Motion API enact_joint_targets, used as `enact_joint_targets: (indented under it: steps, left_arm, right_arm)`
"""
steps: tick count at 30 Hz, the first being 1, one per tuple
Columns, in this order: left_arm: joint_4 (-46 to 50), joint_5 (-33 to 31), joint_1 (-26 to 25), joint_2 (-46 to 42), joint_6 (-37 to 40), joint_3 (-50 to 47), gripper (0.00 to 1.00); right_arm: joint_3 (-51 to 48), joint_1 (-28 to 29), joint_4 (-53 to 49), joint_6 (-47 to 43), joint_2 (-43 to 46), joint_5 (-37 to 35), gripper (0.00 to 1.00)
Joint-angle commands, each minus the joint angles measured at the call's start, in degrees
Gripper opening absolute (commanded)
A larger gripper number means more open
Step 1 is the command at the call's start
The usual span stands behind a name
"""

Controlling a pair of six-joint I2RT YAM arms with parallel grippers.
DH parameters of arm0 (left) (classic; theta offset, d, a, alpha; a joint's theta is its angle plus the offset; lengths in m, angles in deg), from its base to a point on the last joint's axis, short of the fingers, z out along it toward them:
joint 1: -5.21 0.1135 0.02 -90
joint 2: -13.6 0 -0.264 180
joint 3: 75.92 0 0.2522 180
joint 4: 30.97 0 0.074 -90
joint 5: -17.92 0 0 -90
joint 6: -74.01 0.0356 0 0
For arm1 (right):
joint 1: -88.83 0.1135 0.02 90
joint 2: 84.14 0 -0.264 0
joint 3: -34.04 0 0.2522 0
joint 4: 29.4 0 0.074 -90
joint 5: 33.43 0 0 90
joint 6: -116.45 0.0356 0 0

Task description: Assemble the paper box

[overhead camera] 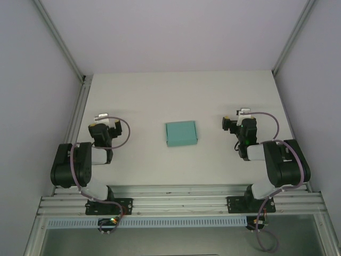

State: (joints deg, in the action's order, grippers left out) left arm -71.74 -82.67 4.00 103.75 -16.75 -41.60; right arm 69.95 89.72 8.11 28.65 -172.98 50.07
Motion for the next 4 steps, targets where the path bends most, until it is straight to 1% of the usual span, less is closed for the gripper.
enact_joint_targets:
  steps: [1, 4]
  left_arm:
    - [-1.94, -1.10, -0.19, -0.11, 1.14, 0.44, 1.00]
    - [-1.98, -0.97, -0.28, -0.15, 1.18, 0.45, 1.00]
  right_arm:
    - [0.25, -0.11, 1.62, 0.78, 0.35, 0.79, 1.00]
    - [0.22, -0.16, 1.66, 0.71, 0.37, 0.79, 1.00]
